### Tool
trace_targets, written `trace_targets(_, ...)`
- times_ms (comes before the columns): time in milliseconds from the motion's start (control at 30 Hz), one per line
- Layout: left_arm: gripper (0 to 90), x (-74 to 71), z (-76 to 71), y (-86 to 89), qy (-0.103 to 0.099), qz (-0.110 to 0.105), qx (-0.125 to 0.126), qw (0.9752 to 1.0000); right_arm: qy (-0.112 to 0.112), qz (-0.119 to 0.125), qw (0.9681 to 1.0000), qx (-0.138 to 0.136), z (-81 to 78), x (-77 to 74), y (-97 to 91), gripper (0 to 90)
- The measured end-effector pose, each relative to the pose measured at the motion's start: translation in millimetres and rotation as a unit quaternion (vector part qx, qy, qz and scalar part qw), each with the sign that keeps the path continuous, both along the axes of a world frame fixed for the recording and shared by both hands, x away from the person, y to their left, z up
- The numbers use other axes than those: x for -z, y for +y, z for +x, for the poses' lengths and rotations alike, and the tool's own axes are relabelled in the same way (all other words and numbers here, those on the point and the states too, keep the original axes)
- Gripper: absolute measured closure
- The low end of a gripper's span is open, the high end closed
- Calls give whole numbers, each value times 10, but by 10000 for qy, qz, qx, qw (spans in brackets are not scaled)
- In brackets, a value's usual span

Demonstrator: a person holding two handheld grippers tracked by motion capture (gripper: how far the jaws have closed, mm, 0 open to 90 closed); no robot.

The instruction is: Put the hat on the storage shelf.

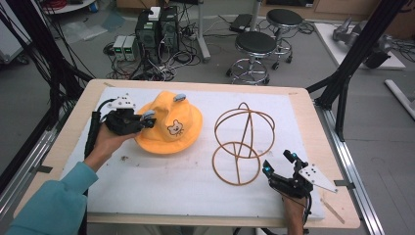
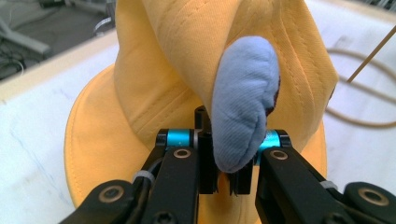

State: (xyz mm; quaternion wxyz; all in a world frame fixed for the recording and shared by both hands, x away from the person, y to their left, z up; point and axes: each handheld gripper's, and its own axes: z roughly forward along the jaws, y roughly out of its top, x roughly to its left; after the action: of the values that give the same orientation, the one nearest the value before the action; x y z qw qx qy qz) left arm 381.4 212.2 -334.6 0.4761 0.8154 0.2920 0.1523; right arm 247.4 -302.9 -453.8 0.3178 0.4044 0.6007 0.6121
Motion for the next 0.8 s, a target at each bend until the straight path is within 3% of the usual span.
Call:
trace_targets(133,840,-324,-37,13,-136,-157,29,9998,-5,9,10000,-8,-3,0,2,114)
trace_targets(367,842,-826,-98,-40,-314,-194,173,9992,-21,8,10000,-1,0,0,-2,114)
trace_targets(467,842,-1027,-125,-125,-377,-207,329,9985,-12,1,10000,4,0,-1,-1,114)
trace_targets(600,842,-1240,-149,-242,-303,-366,589,9971,-10,-16,10000,14,2,-1,4,114)
trace_targets(800,843,-1484,-251,-582,-403,-381,1045,9930,-13,-35,10000,20,3,0,4,114)
